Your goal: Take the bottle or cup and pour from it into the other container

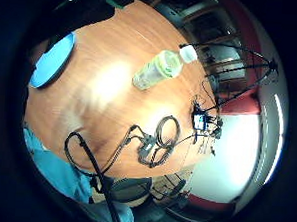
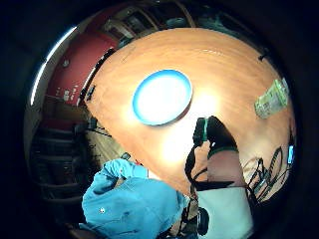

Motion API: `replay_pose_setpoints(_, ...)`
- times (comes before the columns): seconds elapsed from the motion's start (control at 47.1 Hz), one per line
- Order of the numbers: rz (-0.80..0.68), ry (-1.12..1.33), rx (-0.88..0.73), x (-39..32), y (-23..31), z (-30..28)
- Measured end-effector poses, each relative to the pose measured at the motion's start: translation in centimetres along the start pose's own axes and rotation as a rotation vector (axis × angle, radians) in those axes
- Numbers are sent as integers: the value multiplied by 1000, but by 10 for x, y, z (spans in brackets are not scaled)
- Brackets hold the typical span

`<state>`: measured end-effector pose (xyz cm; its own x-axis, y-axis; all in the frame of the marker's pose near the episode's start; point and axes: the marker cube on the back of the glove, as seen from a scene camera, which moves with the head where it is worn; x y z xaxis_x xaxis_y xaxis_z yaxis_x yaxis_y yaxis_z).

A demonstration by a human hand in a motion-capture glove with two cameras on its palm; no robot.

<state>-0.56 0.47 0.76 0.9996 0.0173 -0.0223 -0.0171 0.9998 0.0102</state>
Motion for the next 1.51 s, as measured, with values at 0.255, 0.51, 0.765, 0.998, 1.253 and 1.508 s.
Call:
replay_pose_setpoints(0.255, 49, 23, 9, 21, 18, 0)
replay_pose_setpoints(0.51, 107, 54, 14, 63, 38, -9)
replay_pose_setpoints(0.765, 200, 27, 103, 122, 63, -11)
replay_pose_setpoints(0.998, 264, -194, 289, 172, 79, 14)
replay_pose_setpoints(1.253, 236, -490, 438, 221, 64, 44)
replay_pose_setpoints(1.508, 202, -788, 427, 244, 20, 79)
